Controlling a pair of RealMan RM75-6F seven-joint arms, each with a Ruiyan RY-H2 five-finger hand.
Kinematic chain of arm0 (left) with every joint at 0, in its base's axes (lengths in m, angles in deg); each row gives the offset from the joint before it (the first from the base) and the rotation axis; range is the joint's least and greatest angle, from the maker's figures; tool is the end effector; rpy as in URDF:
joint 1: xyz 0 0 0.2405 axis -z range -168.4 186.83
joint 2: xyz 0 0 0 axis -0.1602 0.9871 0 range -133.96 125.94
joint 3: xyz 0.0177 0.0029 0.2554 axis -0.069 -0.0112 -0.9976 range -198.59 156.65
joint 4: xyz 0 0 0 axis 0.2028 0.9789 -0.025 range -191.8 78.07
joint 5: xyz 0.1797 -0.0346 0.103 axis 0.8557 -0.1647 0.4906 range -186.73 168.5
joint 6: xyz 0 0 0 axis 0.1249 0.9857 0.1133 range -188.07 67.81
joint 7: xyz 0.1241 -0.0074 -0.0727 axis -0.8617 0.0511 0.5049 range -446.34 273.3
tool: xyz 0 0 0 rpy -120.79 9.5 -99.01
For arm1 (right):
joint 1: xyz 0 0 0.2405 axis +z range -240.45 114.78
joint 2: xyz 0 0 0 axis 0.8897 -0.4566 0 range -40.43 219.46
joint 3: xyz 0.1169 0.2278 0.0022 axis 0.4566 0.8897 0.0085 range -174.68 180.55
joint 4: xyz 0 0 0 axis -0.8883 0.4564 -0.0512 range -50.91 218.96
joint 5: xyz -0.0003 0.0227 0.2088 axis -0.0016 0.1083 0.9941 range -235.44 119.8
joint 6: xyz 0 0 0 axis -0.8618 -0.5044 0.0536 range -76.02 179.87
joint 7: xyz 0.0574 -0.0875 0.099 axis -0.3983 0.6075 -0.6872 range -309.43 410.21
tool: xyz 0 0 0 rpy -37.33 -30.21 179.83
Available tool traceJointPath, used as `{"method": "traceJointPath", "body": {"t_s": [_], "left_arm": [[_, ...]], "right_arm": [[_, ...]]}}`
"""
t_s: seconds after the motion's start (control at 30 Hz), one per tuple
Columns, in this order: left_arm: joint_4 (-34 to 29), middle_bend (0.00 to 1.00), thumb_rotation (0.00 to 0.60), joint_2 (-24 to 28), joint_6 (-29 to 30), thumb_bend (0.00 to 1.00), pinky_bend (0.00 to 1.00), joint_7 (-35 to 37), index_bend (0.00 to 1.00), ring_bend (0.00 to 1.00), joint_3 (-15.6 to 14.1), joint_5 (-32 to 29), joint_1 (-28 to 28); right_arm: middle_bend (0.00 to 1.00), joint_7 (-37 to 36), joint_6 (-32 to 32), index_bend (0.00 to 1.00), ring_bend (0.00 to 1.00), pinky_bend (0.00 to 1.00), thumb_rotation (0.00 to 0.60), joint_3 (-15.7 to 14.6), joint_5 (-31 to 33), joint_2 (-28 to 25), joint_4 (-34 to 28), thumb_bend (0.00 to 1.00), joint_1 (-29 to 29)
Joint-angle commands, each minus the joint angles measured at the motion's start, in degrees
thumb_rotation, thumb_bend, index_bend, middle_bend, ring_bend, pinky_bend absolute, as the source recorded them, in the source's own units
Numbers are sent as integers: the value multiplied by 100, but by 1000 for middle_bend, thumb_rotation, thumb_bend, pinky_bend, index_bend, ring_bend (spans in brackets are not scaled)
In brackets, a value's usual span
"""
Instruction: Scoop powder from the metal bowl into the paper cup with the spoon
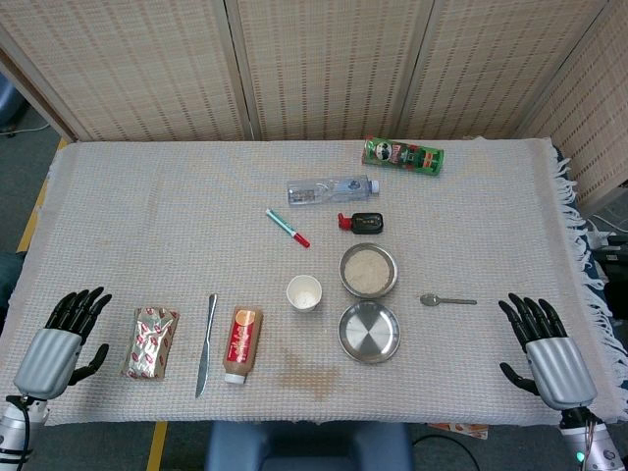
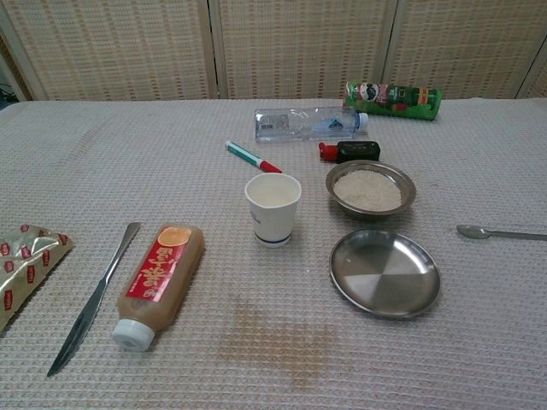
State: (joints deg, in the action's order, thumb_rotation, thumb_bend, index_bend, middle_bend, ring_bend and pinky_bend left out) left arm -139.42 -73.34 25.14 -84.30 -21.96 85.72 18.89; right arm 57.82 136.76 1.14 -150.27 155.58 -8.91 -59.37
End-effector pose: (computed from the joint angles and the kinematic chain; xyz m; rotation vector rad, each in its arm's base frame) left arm -0.3062 0.1934 0.1272 -1.6122 -0.7983 -0.9670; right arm -0.3011 -0.1548 0.1300 1.5468 -0.8631 0.8332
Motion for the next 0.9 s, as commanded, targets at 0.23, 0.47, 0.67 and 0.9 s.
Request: {"method": "traceJointPath", "body": {"t_s": [0.23, 0.47, 0.67, 0.9], "left_arm": [[38, 0, 600, -45, -65, 415, 82, 95, 0, 0, -20, 54, 77], [36, 0, 600, -53, -179, 416, 83, 145, 0, 0, -63, 100, 153], [107, 0, 600, -84, -327, 420, 83, 147, 0, 0, -54, 20, 220], [138, 0, 600, -100, -437, 432, 83, 107, 0, 0, -58, -57, 258]], "right_arm": [[0, 47, -589, 145, 0, 0, 600, 263, 548, 244, 238, 124, 266], [0, 13, -1656, 404, 0, 0, 600, 840, 1464, 631, 903, 218, 961], [0, 448, -2033, 486, 0, 0, 600, 1042, 1894, 1154, 1445, 222, 1338], [0, 517, -2325, 438, 0, 0, 600, 1056, 2055, 1513, 1850, 222, 1590]]}}
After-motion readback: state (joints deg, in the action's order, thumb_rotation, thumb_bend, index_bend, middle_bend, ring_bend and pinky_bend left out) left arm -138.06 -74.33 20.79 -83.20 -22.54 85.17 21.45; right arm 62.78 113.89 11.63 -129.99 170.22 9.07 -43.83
